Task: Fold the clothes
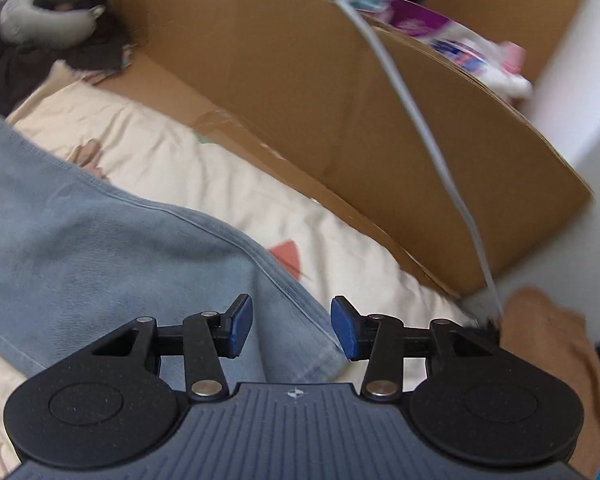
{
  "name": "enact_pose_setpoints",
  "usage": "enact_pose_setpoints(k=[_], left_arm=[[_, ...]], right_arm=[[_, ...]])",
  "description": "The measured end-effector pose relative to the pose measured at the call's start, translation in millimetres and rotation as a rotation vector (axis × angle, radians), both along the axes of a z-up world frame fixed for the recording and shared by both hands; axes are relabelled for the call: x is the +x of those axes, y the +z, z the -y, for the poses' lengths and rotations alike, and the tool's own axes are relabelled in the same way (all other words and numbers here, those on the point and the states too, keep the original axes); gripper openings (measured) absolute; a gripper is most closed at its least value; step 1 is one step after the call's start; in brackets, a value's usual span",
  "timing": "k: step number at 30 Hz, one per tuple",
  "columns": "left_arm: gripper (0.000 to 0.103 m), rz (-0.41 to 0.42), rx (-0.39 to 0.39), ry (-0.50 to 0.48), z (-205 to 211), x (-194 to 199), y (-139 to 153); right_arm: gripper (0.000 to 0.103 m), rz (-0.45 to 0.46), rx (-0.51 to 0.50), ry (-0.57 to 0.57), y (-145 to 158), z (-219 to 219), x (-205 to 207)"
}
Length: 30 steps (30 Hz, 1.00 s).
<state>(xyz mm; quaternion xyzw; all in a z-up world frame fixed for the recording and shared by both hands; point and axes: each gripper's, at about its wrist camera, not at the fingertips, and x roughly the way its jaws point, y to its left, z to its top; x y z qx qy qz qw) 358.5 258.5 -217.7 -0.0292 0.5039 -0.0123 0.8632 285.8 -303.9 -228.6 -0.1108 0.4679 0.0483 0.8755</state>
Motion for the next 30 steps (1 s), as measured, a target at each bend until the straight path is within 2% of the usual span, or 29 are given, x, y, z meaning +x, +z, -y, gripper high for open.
enact_pose_setpoints(k=[4,6,8,10,14,17,19,21,24,25,27,28,29,30], left_arm=[[0.051,0.011,0.019,-0.034,13.0,-16.4,6.5],[0.052,0.019,-0.012,-0.012,14.6,-25.8,6.4],[0.052,0.017,-0.069,0.007,13.5,-34.9,4.1],[0.052,0.012,-0.093,-0.027,16.2,-46.2,1.1],[0.057,-0.007,-0.059,-0.031,21.7,-60.0,-12.8],[0.058,-0.018,-0.101,-0.024,21.2,-65.6,-20.7],[0.06,-0.026,-0.11,-0.015,20.9,-67.0,-26.4],[0.06,-0.033,-0.116,-0.008,22.1,-69.7,-32.3],[0.061,-0.048,-0.12,-0.016,25.3,-71.0,-40.7],[0.061,-0.053,-0.121,-0.019,26.9,-71.8,-42.5],[0.061,-0.061,-0.125,-0.025,30.1,-73.1,-46.4],[0.061,-0.063,-0.127,-0.03,31.6,-73.9,-47.4],[0.061,-0.065,-0.129,-0.035,33.0,-74.6,-48.5],[0.061,-0.065,-0.13,-0.042,35.0,-75.1,-49.3]], right_arm=[[0.05,0.084,-0.015,-0.105,-21.3,7.4,-23.1],[0.05,0.101,0.018,-0.159,-30.9,14.2,-30.9],[0.05,0.088,0.064,-0.19,-44.8,20.8,-32.4],[0.05,0.06,0.091,-0.196,-61.4,25.2,-29.7],[0.051,0.021,0.134,-0.238,-82.1,31.5,-19.7],[0.051,0.006,0.136,-0.258,-92.0,35.8,-12.1],[0.054,-0.001,0.124,-0.273,-98.6,37.9,-7.6],[0.064,-0.012,0.125,-0.303,-105.1,40.9,-4.1],[0.07,-0.017,0.131,-0.328,-110.6,43.3,-2.1],[0.068,-0.011,0.133,-0.319,-110.6,42.9,-2.3],[0.049,0.005,0.127,-0.281,-109.4,40.5,-3.4],[0.043,0.011,0.115,-0.266,-107.5,38.9,-3.5],[0.025,0.009,0.112,-0.259,-105.1,39.0,-3.6],[0.017,0.0,0.129,-0.258,-102.1,40.8,-3.3]])
